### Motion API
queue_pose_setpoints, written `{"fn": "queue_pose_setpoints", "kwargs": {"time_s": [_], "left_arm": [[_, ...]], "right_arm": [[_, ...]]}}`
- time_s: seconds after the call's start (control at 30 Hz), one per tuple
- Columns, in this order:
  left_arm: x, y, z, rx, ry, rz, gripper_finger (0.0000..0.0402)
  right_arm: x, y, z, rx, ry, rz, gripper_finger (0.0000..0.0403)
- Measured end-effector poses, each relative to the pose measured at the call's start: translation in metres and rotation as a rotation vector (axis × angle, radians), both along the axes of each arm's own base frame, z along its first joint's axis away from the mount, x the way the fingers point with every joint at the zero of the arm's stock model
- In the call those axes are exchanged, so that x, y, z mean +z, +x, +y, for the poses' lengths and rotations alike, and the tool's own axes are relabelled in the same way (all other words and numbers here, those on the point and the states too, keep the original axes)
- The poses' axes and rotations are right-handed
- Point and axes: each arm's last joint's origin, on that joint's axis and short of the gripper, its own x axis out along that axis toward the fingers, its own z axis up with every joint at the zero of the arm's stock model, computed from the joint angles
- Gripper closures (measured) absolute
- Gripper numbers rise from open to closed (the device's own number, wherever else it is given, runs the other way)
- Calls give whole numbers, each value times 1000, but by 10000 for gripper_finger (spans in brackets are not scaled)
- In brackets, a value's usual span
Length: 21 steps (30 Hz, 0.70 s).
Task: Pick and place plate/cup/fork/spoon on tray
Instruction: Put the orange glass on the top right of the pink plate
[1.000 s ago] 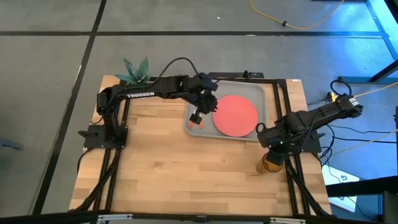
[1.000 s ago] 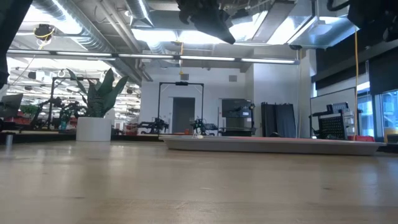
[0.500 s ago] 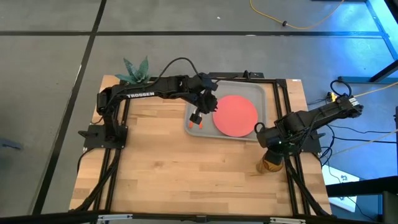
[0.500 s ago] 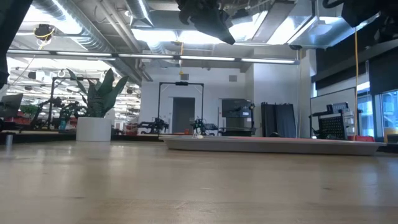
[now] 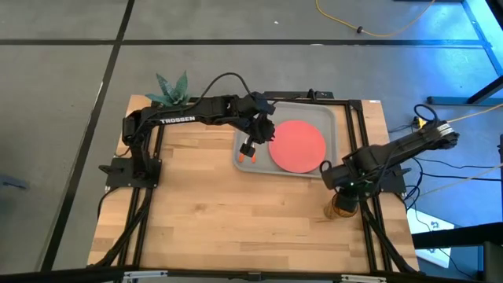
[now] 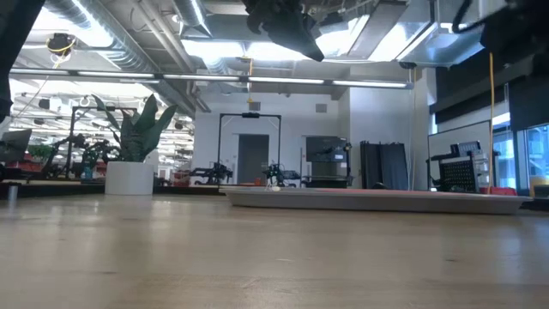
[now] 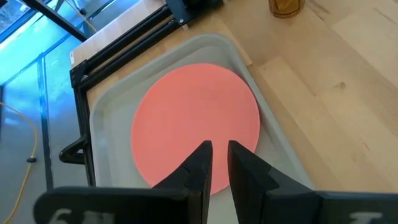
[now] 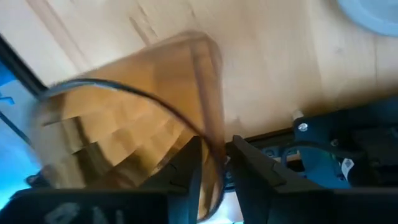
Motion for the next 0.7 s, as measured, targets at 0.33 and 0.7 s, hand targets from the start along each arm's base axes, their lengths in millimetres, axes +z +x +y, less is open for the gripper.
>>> {"fn": "queue_pose_setpoints", "kwargs": {"time_s": [0.33, 0.7], "left_arm": [[0, 0, 0, 0, 0, 0, 357], [1, -2, -1, 0, -1, 8, 357]], "right_arm": [[0, 2, -2, 11, -6, -23, 389], [64, 3, -40, -116, -16, -65, 394]]}}
